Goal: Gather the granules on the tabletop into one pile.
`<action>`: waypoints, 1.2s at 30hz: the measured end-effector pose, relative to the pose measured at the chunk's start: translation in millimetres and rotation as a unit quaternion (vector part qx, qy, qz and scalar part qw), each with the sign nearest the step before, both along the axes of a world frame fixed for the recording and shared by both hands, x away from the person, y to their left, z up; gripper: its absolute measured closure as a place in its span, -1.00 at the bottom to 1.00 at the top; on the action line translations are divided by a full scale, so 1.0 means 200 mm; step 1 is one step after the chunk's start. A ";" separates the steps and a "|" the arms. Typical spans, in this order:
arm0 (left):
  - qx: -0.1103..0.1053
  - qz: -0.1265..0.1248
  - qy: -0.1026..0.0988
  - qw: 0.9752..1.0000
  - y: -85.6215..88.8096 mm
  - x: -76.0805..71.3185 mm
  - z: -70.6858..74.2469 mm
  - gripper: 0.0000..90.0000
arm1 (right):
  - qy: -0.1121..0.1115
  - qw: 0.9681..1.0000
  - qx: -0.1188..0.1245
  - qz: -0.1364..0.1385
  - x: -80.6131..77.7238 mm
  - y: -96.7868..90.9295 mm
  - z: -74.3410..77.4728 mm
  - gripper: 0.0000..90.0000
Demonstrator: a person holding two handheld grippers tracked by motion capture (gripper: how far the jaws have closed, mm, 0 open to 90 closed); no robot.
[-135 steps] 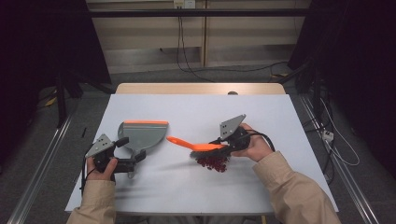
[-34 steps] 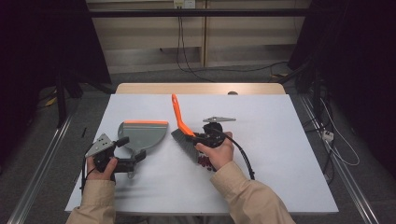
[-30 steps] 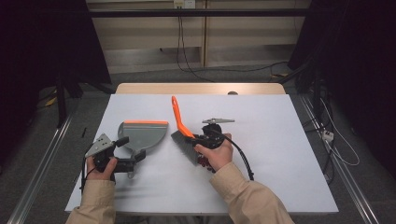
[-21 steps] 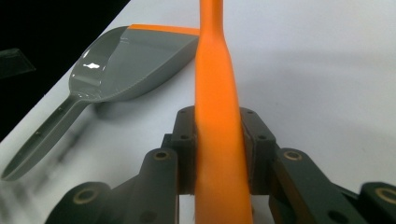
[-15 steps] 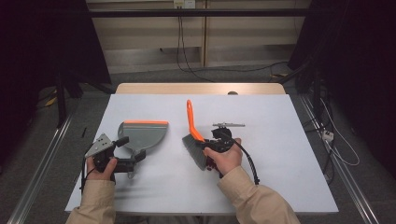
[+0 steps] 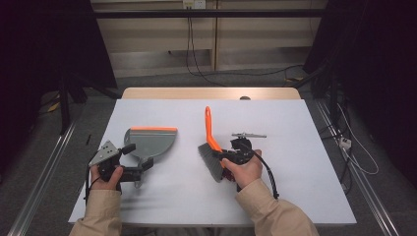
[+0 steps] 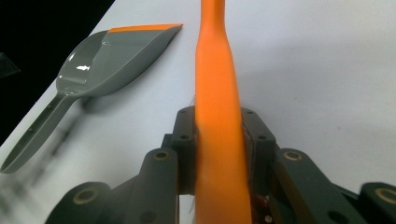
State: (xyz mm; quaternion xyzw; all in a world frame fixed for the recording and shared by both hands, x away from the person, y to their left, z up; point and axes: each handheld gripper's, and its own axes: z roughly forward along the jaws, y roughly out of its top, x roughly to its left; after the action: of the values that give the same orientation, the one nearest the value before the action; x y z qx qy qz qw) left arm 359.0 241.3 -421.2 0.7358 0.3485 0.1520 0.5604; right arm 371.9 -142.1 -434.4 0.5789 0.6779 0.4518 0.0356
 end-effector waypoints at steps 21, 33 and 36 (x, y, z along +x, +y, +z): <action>0.000 -0.001 0.002 1.000 -0.01 0.00 0.00 -0.91 | -0.001 0.999 0.046 0.003 0.00 -0.01 0.03 0.59; -0.001 -0.001 0.003 1.000 0.00 0.01 -0.01 -0.91 | -0.044 0.998 0.039 -0.006 0.21 0.05 0.09 0.59; -0.002 -0.001 0.004 1.000 0.00 0.01 -0.01 -0.91 | -0.049 0.998 0.028 -0.010 0.27 0.07 0.07 0.59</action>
State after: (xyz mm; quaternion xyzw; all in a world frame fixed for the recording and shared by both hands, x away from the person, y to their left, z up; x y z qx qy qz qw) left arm 361.5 241.4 -422.2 0.7358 0.3502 0.1479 0.5604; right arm 426.3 -127.7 -421.1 0.5637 0.6566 0.4979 0.0575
